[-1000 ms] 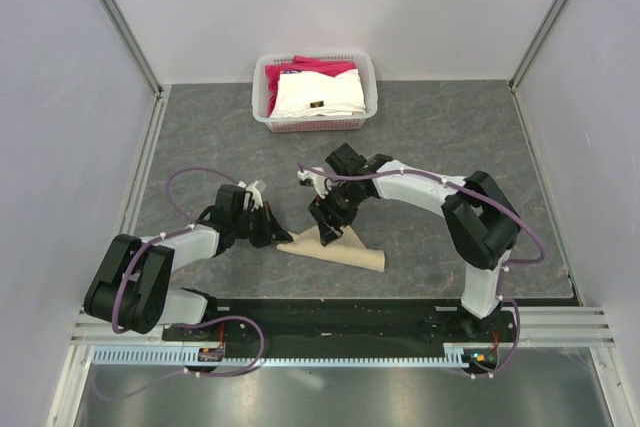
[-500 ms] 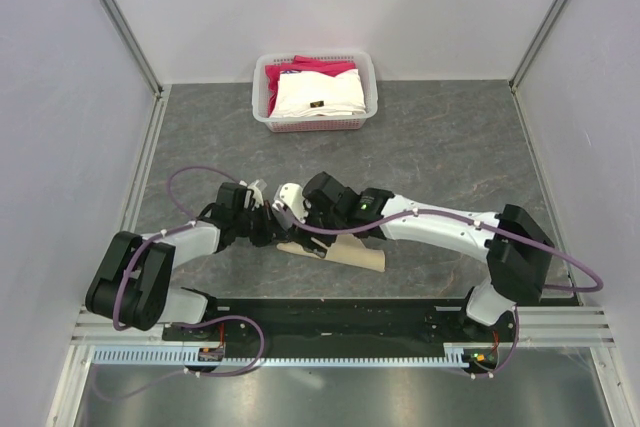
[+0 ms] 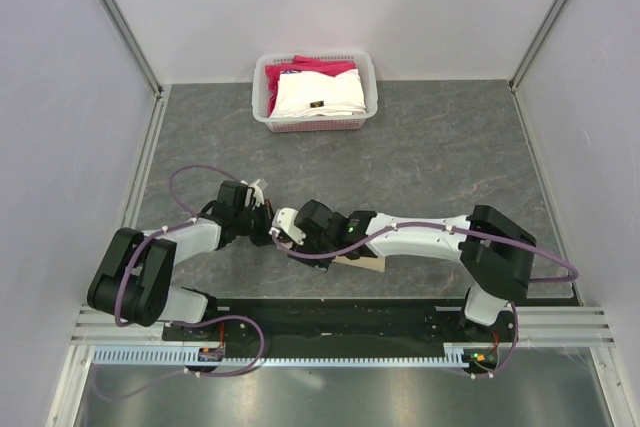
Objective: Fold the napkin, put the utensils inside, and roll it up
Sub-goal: Roll the napkin with the utensil
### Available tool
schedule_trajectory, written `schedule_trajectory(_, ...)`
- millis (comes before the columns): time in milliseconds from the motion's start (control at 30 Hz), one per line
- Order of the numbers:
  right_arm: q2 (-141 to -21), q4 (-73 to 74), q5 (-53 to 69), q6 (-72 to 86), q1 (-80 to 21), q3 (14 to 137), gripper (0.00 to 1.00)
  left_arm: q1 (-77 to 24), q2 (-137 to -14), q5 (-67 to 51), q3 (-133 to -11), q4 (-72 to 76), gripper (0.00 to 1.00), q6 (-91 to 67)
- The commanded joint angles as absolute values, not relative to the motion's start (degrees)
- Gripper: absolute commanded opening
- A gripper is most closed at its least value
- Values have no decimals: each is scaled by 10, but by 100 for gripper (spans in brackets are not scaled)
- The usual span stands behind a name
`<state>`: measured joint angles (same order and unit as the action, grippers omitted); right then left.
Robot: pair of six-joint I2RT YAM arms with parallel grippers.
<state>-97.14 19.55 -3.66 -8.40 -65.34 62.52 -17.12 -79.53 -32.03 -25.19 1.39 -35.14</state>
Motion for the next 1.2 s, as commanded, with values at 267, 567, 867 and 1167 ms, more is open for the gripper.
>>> schedule_trajectory(267, -1008, 147, -75, -87, -658, 593, 65, -172, -817, -295, -258, -36, 2, -330)
schedule_trajectory(567, -1025, 143, -82, -97, -641, 591, 65, -172, -812, -317, -258, -21, 2, -324)
schedule_trajectory(867, -1041, 151, -18, -111, -600, 590, 59, -172, -753, -309, -265, -31, 34, -327)
schedule_trajectory(1167, -1053, 184, 189, -112, -559, 602, 34, -169, -613, -174, -254, -98, 63, -341)
